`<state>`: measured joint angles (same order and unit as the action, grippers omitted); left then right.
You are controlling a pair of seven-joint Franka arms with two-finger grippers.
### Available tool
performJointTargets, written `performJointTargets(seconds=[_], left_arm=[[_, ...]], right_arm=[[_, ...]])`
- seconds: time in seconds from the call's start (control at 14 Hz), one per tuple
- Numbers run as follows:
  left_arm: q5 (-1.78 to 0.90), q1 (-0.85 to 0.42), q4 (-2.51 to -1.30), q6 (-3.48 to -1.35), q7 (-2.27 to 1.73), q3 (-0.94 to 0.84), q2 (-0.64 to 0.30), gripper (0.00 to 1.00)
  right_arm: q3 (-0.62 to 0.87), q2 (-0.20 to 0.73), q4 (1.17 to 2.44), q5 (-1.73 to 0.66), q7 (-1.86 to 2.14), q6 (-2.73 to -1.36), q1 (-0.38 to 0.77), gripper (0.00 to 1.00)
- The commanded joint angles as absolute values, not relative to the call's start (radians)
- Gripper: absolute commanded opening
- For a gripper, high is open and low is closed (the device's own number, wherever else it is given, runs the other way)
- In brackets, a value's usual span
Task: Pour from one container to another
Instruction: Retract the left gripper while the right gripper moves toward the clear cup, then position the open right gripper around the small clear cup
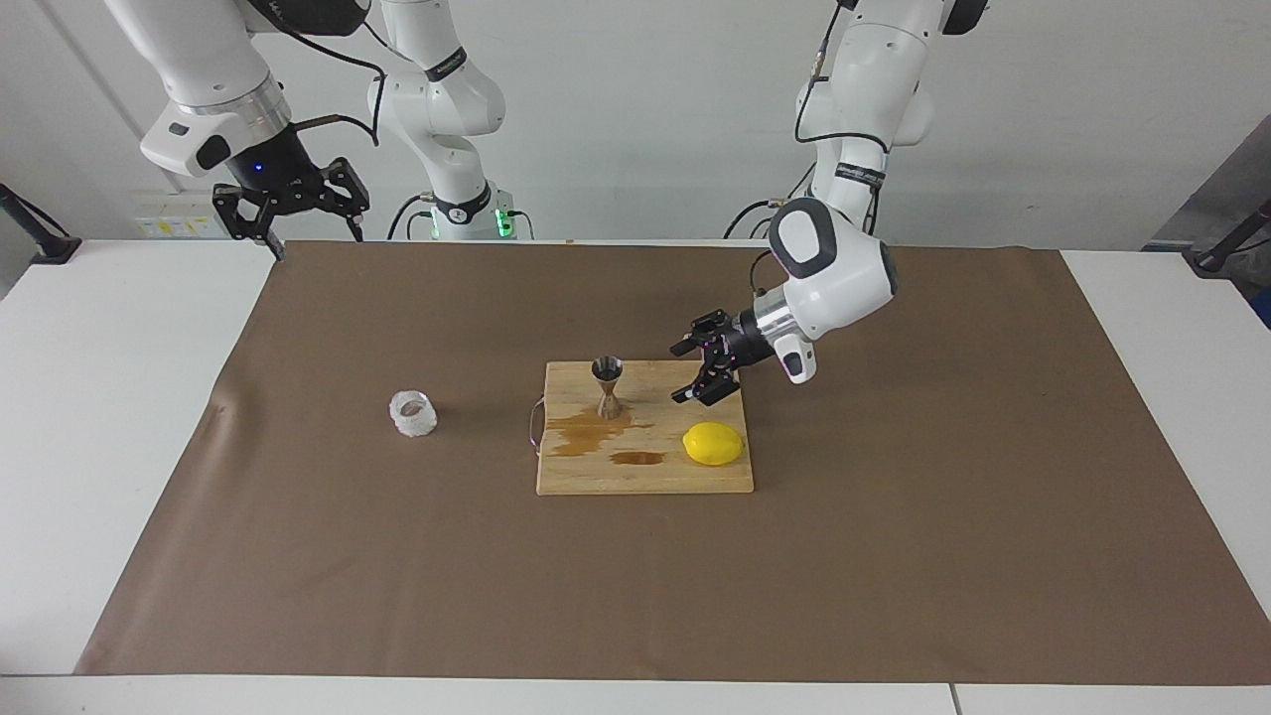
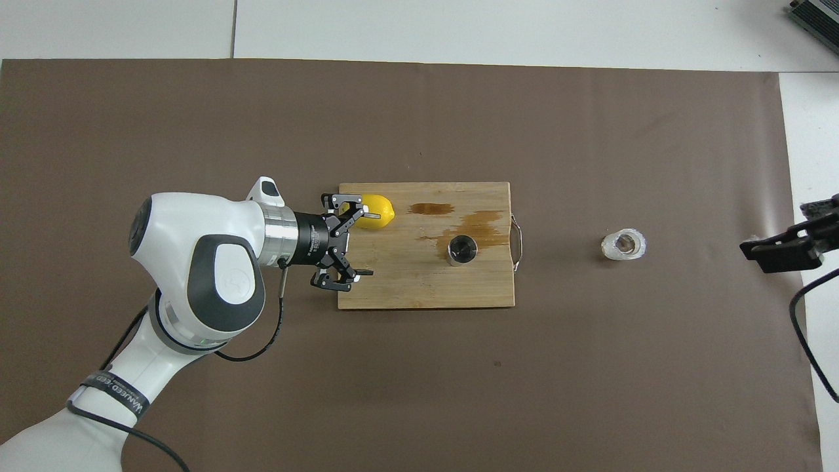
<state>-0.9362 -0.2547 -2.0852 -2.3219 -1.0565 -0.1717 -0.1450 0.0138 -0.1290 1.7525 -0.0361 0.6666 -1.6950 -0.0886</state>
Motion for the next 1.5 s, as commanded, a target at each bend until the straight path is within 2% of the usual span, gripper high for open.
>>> performJointTargets(seconds=[0.0,0.14,0.29,0.5,0.64,0.93,1.15,1.43], left_arm=[[-0.717,-0.206,-2.091,-2.293,-1.074,-0.175,-0.091,1.00],[-0.561,-0.164,-2.066,-2.255,-1.068,-0.173,-0.072,1.00],[-0.381,-0.089,-1.985,-2.162,-1.030,-0.176,-0.071,1.00],[-0.325,0.003,-1.918,-2.070,-0.832,-0.175,-0.071,1.00],[-0.281,0.055,-1.910,-2.017,-0.657,-0.175,-0.055,1.00],[-0.100,0.078,-1.867,-1.982,-0.447,-0.172,-0.035,1.00],[-0.077,0.106,-1.778,-1.890,-0.257,-0.160,-0.035,1.00],[0.009,0.106,-1.666,-1.761,-0.213,-0.147,-0.029,1.00]], right_arm=[[0.017,-0.158,1.830,-0.052,0.884,-1.765,-0.139,1.00],[0.017,-0.158,1.850,-0.052,1.022,-1.795,-0.144,1.00],[0.017,-0.158,1.890,-0.052,1.188,-1.882,-0.167,1.00],[0.018,-0.138,1.950,-0.092,1.350,-1.933,-0.218,1.00],[0.018,-0.082,1.950,-0.181,1.463,-1.945,-0.248,1.00],[0.018,0.059,1.956,-0.432,1.708,-1.947,-0.325,1.00],[0.018,0.101,1.979,-0.495,1.798,-1.971,-0.331,1.00],[0.018,0.133,2.057,-0.632,1.925,-2.037,-0.328,1.00]])
